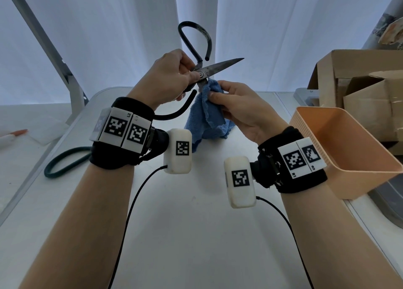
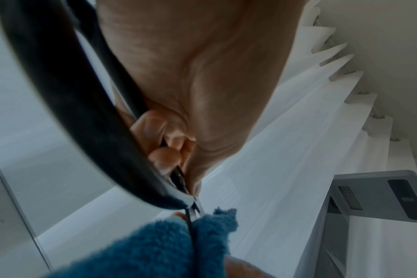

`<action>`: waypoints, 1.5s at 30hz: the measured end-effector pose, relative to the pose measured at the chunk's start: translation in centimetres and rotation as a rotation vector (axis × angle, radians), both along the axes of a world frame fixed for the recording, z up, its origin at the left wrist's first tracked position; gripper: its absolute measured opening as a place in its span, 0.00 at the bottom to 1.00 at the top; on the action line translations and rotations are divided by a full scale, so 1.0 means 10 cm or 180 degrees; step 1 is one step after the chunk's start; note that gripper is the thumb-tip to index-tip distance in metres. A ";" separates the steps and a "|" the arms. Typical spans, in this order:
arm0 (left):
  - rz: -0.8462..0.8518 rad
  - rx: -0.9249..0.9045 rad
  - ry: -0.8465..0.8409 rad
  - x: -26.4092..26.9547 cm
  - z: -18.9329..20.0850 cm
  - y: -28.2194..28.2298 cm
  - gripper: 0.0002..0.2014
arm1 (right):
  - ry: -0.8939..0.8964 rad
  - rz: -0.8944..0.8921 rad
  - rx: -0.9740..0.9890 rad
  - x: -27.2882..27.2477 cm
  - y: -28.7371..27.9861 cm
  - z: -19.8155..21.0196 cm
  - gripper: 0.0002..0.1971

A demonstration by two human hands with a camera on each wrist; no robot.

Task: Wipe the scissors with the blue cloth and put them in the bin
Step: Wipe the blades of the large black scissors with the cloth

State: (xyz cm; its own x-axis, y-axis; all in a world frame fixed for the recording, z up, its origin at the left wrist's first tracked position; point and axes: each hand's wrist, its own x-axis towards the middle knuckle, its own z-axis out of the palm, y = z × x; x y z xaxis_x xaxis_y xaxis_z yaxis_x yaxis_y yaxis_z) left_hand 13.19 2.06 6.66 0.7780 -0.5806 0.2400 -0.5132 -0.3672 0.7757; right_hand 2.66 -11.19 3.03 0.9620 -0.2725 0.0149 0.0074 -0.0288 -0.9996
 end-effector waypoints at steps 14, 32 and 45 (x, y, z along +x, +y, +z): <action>0.0005 0.0007 0.0099 -0.01 -0.01 0.00 0.12 | 0.0117 -0.0165 0.0012 0.00 0.00 0.03 0.13; 0.0109 -0.0083 0.0160 0.06 0.01 0.07 0.13 | -0.0297 -0.0600 0.0701 -0.02 -0.14 0.03 0.28; 0.0015 -0.0130 0.0031 0.02 0.00 0.01 0.12 | -0.0192 -0.0360 0.0240 -0.01 -0.01 0.00 0.18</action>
State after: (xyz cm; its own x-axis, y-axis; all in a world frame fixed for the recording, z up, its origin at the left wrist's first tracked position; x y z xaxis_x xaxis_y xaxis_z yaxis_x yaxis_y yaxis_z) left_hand 13.43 2.16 6.64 0.7831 -0.5668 0.2560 -0.5041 -0.3373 0.7951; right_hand 2.57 -11.28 3.06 0.9231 -0.3815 0.0473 0.0685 0.0422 -0.9968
